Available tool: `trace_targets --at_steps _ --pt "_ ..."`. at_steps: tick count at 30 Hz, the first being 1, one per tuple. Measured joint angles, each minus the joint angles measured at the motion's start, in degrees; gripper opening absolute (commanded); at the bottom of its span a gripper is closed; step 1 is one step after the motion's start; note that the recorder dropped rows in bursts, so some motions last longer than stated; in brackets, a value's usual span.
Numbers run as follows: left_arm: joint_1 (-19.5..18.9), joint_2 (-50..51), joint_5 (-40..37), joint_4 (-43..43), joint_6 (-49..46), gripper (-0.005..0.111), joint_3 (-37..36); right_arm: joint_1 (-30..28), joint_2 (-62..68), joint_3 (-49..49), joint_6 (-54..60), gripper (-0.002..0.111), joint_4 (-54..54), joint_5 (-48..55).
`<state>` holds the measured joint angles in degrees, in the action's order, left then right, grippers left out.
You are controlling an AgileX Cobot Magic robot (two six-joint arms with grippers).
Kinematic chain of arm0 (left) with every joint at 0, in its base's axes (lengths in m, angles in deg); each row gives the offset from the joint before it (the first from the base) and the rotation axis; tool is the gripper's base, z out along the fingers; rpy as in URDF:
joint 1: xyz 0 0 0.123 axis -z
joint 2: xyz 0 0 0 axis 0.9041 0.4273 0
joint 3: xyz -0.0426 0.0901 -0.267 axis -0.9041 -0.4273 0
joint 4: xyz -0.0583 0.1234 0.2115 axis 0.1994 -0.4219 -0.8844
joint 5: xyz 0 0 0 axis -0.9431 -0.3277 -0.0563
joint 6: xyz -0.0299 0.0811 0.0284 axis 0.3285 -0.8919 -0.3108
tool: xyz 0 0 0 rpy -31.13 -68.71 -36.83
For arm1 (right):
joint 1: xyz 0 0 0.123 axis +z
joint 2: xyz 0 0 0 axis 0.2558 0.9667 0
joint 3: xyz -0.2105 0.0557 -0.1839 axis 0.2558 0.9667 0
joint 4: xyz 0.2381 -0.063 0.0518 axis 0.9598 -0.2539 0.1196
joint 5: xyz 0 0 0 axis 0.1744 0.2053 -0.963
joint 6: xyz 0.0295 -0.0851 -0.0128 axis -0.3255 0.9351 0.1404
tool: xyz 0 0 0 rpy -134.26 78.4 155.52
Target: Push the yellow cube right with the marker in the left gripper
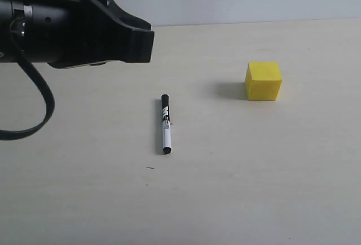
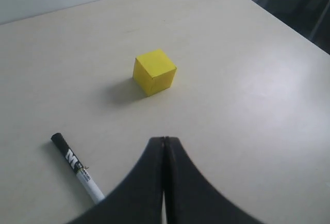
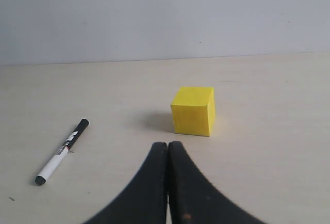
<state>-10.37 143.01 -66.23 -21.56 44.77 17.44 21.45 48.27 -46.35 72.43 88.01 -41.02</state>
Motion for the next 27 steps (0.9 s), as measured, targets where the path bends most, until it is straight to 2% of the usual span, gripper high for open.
trace_targets --at_steps 5,10,15,18,21,25,27 --pt "-2.7 -3.9 -2.3 -0.7 -0.1 0.0 -0.4 0.0 0.0 0.0 0.0 0.0 0.0 0.0" --pt "-10.1 -13.4 -0.4 -0.7 2.8 0.0 -6.8 0.0 0.0 0.0 0.0 0.0 0.0 0.0" --pt "-20.4 -28.5 6.0 -0.7 7.7 0.0 -21.0 0.0 0.0 0.0 0.0 0.0 0.0 0.0" --pt "-26.1 -37.8 7.1 -0.7 11.8 0.0 -29.0 0.0 0.0 0.0 0.0 0.0 0.0 0.0" --pt "-32.9 -50.6 8.9 -0.7 13.7 0.0 -40.1 0.0 0.0 0.0 0.0 0.0 0.0 0.0" --pt "-38.8 -61.6 13.3 -0.7 16.1 0.0 -50.9 0.0 0.0 0.0 0.0 0.0 0.0 0.0" --pt "-40.8 -64.7 13.7 -0.7 16.4 0.0 -52.5 0.0 0.0 0.0 0.0 0.0 0.0 0.0"
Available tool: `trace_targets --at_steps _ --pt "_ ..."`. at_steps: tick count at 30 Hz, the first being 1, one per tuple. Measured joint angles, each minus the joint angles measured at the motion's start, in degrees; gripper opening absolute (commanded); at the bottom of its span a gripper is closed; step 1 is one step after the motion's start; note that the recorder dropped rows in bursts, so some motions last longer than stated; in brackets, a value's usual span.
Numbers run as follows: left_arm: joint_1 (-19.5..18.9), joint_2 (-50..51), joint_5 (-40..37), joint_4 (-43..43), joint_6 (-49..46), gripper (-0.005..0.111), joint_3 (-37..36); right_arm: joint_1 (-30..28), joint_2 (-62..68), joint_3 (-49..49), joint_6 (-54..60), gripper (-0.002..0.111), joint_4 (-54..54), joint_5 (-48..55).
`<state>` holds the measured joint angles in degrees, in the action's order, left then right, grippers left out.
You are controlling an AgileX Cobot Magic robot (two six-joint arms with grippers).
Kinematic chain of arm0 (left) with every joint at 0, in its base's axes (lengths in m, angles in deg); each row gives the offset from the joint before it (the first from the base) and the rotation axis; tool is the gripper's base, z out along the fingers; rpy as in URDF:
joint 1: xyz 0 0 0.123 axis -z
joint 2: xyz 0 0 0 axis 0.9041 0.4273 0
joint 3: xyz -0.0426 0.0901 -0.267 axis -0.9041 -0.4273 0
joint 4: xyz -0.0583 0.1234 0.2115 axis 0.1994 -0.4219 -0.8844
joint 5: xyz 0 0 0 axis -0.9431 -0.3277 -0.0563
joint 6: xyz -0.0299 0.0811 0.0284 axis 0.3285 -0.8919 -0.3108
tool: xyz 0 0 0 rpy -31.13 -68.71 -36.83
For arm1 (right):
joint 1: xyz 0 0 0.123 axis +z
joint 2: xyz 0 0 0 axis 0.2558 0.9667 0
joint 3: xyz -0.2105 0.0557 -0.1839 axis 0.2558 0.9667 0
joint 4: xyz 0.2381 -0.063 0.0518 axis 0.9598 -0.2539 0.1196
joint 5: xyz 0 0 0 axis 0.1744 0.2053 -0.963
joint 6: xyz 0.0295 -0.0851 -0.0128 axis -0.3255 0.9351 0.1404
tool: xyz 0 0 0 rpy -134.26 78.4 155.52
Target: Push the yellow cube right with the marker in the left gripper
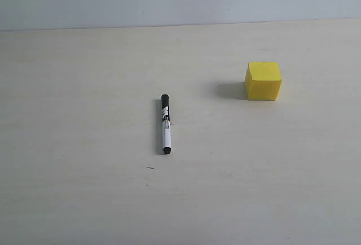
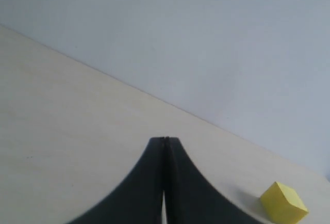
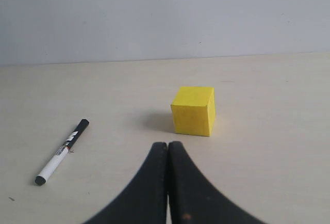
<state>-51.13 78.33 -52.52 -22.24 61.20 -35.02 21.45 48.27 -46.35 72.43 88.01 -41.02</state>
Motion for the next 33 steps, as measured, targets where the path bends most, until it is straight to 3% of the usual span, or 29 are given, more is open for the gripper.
trace_targets --at_steps 5,14,16,17,21,27,33 --pt "-3.2 -0.7 -1.1 -0.1 0.1 0.0 -0.3 0.0 0.0 0.0 0.0 0.0 0.0 0.0" --pt "-3.3 -0.7 -0.9 -0.1 3.5 0.0 -0.3 0.0 0.0 0.0 0.0 0.0 0.0 0.0" --pt "-3.3 -0.7 -0.6 5.6 -3.8 0.0 -0.3 0.0 0.0 0.0 0.0 0.0 0.0 0.0" --pt "-3.3 -0.7 -0.4 11.4 -14.3 0.0 -0.3 0.0 0.0 0.0 0.0 0.0 0.0 0.0" --pt "-4.6 -0.7 -0.6 17.8 -28.4 0.0 -0.3 0.0 0.0 0.0 0.0 0.0 0.0 0.0" --pt "-7.6 -0.7 -5.2 18.2 -30.9 0.0 -0.3 0.0 0.0 0.0 0.0 0.0 0.0 0.0" --pt "-7.9 -0.7 -6.3 12.3 -30.9 0.0 -0.3 0.0 0.0 0.0 0.0 0.0 0.0 0.0"
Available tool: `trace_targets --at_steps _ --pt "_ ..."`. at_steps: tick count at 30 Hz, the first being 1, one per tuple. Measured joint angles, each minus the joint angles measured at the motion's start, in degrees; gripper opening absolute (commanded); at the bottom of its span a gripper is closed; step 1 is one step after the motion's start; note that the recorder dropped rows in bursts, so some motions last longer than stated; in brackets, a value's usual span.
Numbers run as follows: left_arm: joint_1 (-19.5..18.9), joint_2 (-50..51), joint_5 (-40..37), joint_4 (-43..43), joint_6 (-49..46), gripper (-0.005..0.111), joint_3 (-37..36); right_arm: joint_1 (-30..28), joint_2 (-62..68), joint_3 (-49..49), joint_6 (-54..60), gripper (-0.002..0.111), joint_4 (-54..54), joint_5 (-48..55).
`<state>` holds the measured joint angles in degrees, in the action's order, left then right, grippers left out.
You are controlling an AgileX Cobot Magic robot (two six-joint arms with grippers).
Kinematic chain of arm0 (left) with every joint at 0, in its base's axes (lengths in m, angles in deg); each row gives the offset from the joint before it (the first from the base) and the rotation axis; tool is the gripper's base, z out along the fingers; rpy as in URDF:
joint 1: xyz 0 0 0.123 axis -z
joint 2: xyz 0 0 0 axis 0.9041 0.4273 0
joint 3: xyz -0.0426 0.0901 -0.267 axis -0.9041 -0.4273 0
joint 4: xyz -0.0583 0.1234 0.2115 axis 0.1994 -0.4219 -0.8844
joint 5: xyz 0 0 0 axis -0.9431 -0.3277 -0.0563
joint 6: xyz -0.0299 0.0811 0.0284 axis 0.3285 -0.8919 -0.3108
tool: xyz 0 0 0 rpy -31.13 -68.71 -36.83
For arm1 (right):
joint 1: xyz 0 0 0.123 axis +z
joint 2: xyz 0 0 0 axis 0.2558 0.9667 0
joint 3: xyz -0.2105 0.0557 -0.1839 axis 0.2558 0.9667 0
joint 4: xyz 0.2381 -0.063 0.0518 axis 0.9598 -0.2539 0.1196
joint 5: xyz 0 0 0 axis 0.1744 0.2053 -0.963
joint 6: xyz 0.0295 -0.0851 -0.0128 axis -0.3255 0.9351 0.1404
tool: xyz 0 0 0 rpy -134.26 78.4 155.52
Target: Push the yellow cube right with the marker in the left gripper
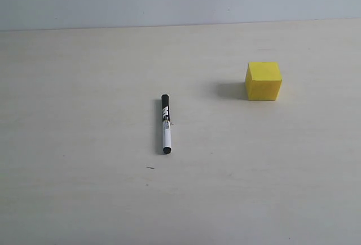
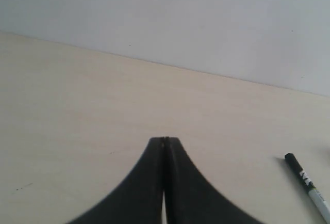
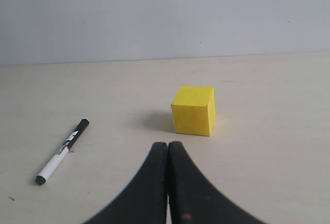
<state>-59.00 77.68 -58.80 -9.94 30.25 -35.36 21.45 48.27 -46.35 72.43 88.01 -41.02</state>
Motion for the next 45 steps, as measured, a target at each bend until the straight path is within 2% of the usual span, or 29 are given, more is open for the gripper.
trace_targets --at_steps 45 --pt "-0.1 0.0 -0.3 -1.5 0.0 0.0 0.0 0.0 0.0 0.0 0.0 0.0 0.0 0.0"
